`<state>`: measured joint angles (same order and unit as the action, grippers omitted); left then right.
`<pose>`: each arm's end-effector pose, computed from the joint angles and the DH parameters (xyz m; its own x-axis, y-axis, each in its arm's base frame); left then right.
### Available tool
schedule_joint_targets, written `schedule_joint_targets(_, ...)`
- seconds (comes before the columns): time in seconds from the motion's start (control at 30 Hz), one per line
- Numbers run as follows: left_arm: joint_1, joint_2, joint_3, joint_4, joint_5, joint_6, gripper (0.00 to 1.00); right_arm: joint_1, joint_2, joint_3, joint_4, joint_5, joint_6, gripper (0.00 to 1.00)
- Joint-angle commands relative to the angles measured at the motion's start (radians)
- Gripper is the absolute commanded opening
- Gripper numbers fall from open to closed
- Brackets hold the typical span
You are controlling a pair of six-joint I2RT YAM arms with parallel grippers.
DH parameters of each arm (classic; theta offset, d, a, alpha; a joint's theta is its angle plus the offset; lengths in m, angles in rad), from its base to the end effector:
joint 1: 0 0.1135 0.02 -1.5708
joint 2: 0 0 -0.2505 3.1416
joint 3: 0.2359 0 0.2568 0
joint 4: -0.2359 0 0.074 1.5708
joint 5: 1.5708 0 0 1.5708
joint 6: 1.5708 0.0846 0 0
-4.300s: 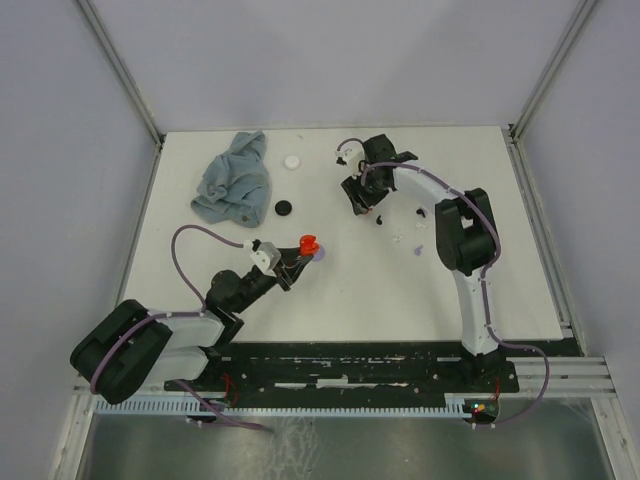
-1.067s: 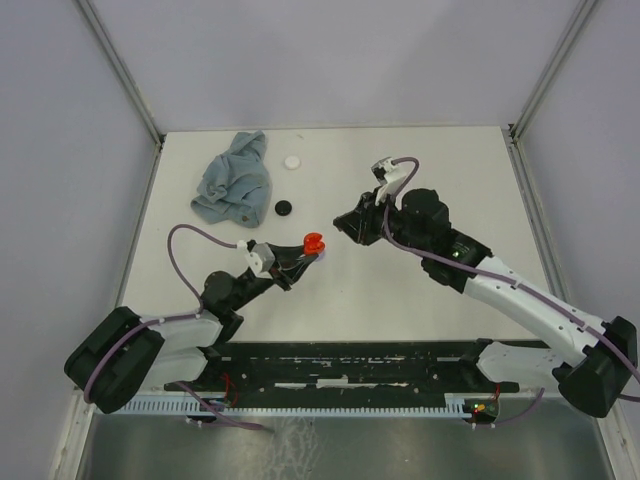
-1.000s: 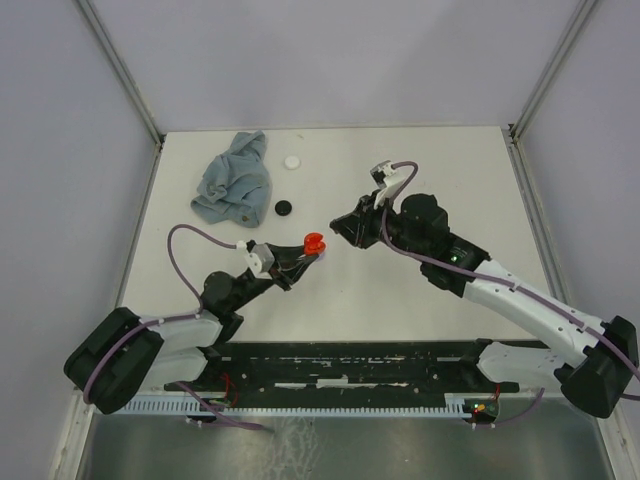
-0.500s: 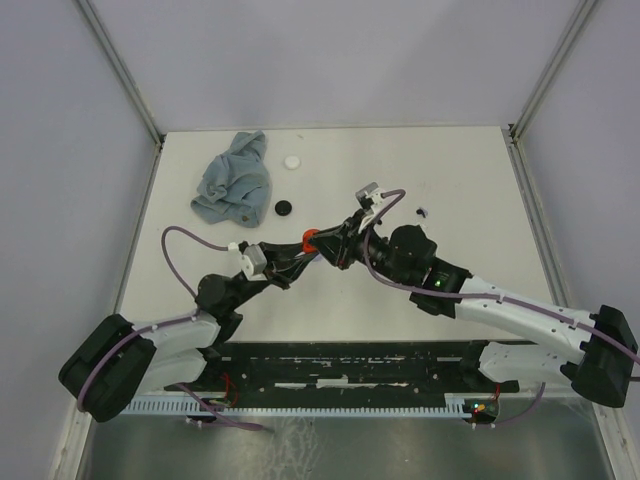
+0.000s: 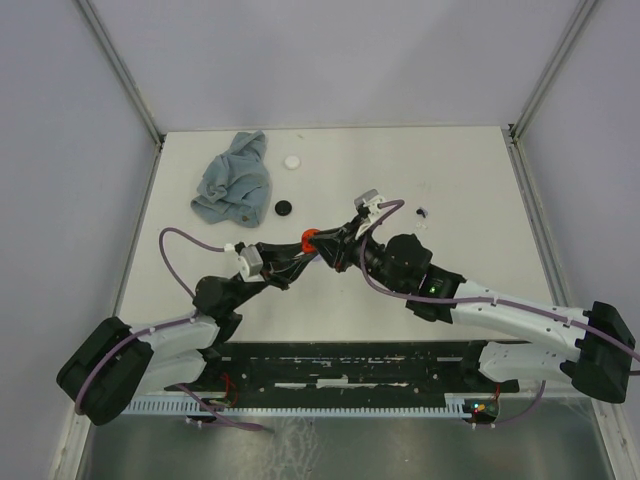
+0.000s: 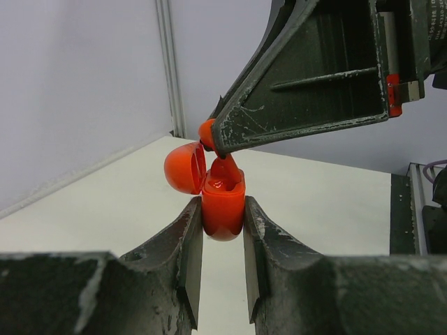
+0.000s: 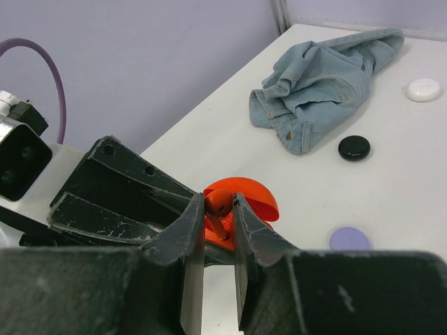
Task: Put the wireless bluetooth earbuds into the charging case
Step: Place the earbud in the charging case.
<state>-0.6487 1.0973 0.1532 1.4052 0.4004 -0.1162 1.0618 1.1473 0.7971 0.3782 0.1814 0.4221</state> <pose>0.1688 -0.1694 0.2370 0.2554 -0.3276 -0.9096 0.8700 0.4882 0.0684 0.1738 0.2801 0.3170 -0.3034 0.2832 -0.9098 -0.7089 0.5709 0.4141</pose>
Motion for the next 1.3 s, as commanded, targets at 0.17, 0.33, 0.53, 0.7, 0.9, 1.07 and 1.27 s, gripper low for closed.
schedule_joint_targets(0.17, -0.007, -0.029, 0.029, 0.08, -0.011, -0.057, 0.03, 0.017, 0.002, -0.009, 0.059, 0.049, -0.036, 0.15)
schedule_joint_targets(0.33, -0.008, -0.036, 0.031, 0.08, -0.04, -0.069, 0.03, 0.028, 0.004, -0.006, 0.06, 0.054, -0.035, 0.15)
schedule_joint_targets(0.53, -0.008, -0.036, 0.046, 0.028, -0.114, -0.05, 0.03, 0.057, -0.001, 0.012, 0.013, 0.102, -0.034, 0.21)
schedule_joint_targets(0.7, -0.009, -0.029, 0.051, 0.027, -0.125, -0.042, 0.03, 0.087, -0.003, 0.016, -0.018, 0.165, -0.038, 0.26)
schedule_joint_targets(0.9, -0.009, -0.015, 0.052, 0.034, -0.115, -0.031, 0.03, 0.112, 0.002, 0.034, -0.051, 0.2, -0.03, 0.31)
schedule_joint_targets(1.07, -0.012, -0.009, 0.046, 0.043, -0.098, -0.026, 0.03, 0.118, 0.002, 0.044, -0.079, 0.216, -0.011, 0.36)
schedule_joint_targets(1.27, -0.014, 0.0, 0.044, 0.047, -0.081, -0.018, 0.03, 0.12, -0.013, 0.045, -0.087, 0.209, -0.002, 0.41)
